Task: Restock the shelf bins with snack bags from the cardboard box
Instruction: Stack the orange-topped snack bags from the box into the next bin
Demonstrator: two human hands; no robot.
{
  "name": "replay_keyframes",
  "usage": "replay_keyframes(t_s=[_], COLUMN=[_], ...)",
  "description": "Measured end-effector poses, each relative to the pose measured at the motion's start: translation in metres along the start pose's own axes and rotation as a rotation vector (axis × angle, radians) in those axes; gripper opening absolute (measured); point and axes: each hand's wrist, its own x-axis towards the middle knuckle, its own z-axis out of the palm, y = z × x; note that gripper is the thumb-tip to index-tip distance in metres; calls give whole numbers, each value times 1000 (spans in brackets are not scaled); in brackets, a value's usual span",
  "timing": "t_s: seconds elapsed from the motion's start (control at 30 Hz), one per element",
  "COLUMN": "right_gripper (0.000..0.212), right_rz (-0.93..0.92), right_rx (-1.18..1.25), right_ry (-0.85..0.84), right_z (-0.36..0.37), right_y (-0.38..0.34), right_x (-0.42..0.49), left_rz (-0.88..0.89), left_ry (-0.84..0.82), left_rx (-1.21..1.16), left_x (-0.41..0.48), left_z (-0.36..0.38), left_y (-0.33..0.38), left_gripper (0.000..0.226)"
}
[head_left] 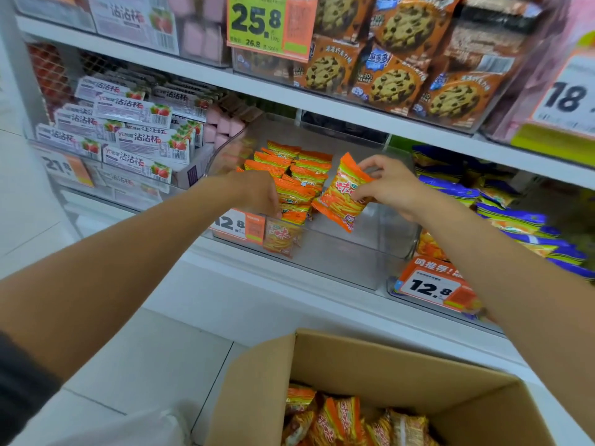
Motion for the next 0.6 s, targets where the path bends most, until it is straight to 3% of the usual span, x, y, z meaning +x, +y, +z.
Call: replay_keyframes(t_s=[0.07,0.17,0.3,0.37,0.43,0.5,0.57,0.6], right_gripper=[43,44,43,44,43,40,36,35], right_rz=[-7,-11,-12,-9,-1,9,24,38], right_rx=[-14,-33,-32,-80,-181,-303,-428,-482], right_ry=[-3,-25,-35,-27,-2,51,111,143], right_z=[2,7,13,16,17,18,20,22], right_y=[1,3,8,12,16,19,22,24], right_x=[-1,-2,1,6,15,26,42,51], left_rz=[-23,-109,-131,-122,-114,-106,-38,-14], left_ry=[-64,-34,-54,45,307,516,505,446], left_rx=[-61,-150,-168,-198,-219,-174,-134,-89], left_x=[0,0,-1,-1,1,8,25,38], left_z=[-2,-1,5,4,6,9,12,12], left_y=[1,0,-6,-4,2,8,12,14], left_gripper=[30,50,55,56,56,39,18,19])
